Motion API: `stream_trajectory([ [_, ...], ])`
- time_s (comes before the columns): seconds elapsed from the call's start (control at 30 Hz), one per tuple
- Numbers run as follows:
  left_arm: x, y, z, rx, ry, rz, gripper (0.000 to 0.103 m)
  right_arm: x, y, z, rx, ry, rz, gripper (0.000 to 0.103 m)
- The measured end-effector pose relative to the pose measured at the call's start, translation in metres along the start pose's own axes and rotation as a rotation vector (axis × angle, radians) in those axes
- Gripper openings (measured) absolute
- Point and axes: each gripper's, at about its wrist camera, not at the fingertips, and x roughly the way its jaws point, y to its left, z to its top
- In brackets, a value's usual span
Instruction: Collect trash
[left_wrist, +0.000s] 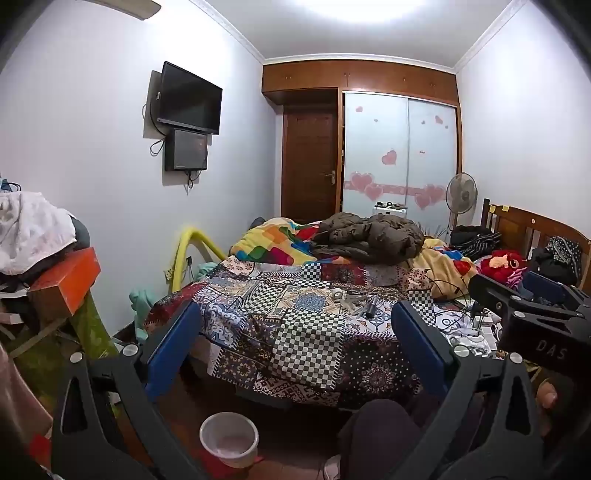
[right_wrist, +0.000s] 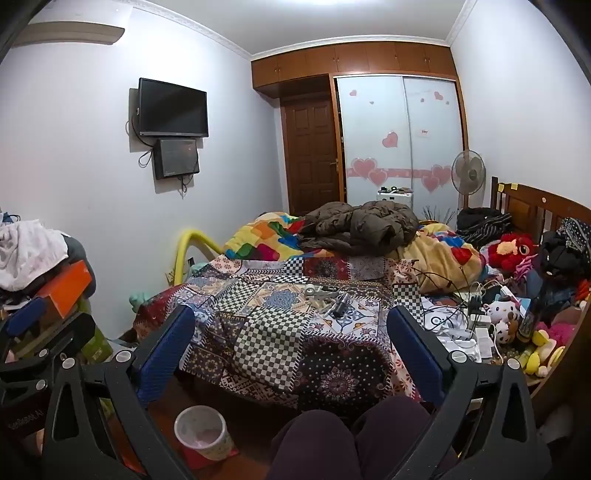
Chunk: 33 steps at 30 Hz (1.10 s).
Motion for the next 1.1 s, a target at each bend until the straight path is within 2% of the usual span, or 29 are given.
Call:
stream_trajectory([
  [1.1, -0.0017, -0.0037, 0.0015, -0.002, -0.008, 0.007, 0.103, -0.0013, 0.0078, 0.0009, -0.013, -0.005, 0.007, 0.103],
])
